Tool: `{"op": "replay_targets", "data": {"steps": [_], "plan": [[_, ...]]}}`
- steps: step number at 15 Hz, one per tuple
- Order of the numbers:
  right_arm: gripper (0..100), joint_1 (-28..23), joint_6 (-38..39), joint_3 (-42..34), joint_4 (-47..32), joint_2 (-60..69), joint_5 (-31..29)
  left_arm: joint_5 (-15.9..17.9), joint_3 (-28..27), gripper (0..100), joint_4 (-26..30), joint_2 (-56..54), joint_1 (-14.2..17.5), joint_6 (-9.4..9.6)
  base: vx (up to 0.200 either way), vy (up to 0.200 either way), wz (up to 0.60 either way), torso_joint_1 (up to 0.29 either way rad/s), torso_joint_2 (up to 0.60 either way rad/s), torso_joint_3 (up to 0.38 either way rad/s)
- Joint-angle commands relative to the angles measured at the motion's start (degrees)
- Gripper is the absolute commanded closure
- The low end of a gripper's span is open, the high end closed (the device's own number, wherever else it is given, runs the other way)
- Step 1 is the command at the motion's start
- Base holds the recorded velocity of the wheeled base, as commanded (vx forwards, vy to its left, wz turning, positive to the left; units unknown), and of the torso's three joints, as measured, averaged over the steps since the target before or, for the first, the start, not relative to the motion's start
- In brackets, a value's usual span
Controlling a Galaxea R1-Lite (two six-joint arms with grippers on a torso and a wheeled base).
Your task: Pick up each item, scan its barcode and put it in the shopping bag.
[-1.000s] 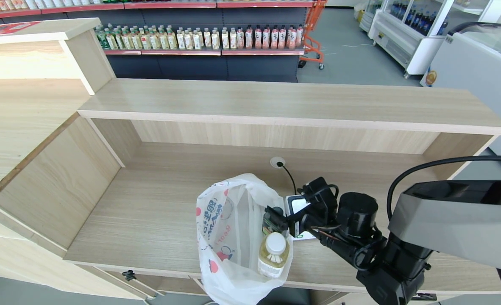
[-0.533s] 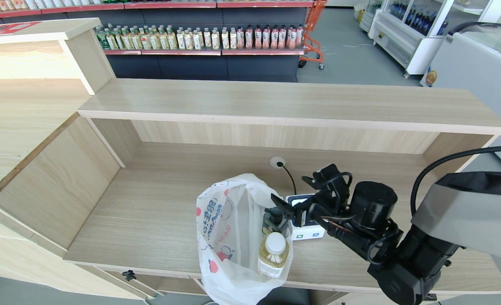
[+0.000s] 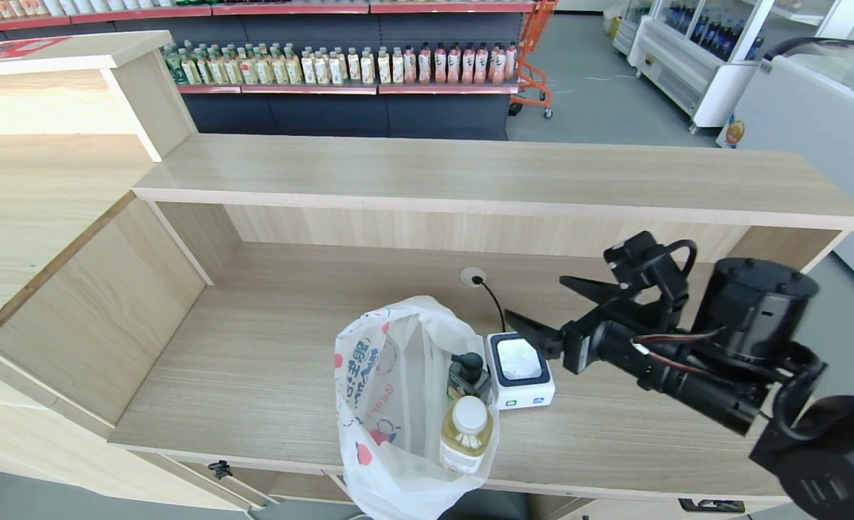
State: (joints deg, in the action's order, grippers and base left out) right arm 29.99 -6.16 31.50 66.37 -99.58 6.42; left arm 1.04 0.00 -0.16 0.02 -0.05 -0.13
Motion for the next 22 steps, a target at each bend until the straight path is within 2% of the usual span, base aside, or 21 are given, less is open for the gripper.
{"op": "replay_targets", "data": {"steps": [1, 3, 4, 5, 7, 10, 11, 13, 16, 18, 22], "plan": [[0, -9.95, -4.21, -5.57, -10.12, 18.99, -0.36, 0.02, 0.0, 0, -0.02, -0.02, -0.04, 0.05, 0.0, 0.0, 0.0, 0.0, 0.0, 0.0], [0, -16.54, -5.01, -7.68, -18.38, 27.43, -0.54, 0.02, 0.0, 0, -0.02, -0.02, -0.04, -0.04, 0.0, 0.0, 0.0, 0.0, 0.0, 0.0], [0, -20.67, -5.01, -9.79, -25.85, 34.28, -0.18, 0.02, 0.0, 0, -0.02, -0.02, -0.04, -0.04, 0.0, 0.0, 0.0, 0.0, 0.0, 0.0], [0, -23.4, -4.65, -11.73, -31.56, 39.82, -0.36, 0.02, 0.0, 0, -0.02, -0.02, -0.04, -0.04, 0.0, 0.0, 0.0, 0.0, 0.0, 0.0], [0, -26.39, -4.04, -17.53, -38.06, 50.01, -0.54, 0.02, 0.0, 0, -0.02, -0.02, -0.04, -0.04, 0.0, 0.0, 0.0, 0.0, 0.0, 0.0], [0, -24.8, -4.04, -29.57, -39.82, 64.52, -1.33, 0.02, 0.0, 0, -0.02, -0.02, -0.04, -0.04, 0.0, 0.0, 0.0, 0.0, 0.0, 0.0], [0, -26.12, -4.04, -31.5, -40.17, 68.65, -1.06, 0.02, 0.0, 0, -0.02, -0.02, -0.04, -0.04, 0.0, 0.0, 0.0, 0.0, 0.0, 0.0], [0, -28.23, -3.78, -31.5, -48.44, 77.88, -0.01, 0.02, 0.0, 0, -0.02, -0.02, -0.04, -0.04, 0.0, 0.0, 0.0, 0.0, 0.0, 0.0], [0, -28.32, -3.86, -31.5, -60.56, 92.2, 0.43, 0.02, 0.0, 0, -0.02, -0.02, -0.04, -0.04, 0.0, 0.0, 0.0, 0.0, 0.0, 0.0], [0, -28.32, -3.42, -31.5, -63.99, 96.68, 0.61, 0.02, 0.0, 0, -0.02, -0.02, 0.05, 0.05, 0.0, 0.0, 0.0, 0.0, 0.0, 0.0], [0, -29.46, -2.02, -31.5, -65.57, 99.58, 1.22, 0.02, 0.0, 0, -0.02, -0.02, -0.04, -0.04, 0.0, 0.0, 0.0, 0.0, 0.0, 0.0]]}}
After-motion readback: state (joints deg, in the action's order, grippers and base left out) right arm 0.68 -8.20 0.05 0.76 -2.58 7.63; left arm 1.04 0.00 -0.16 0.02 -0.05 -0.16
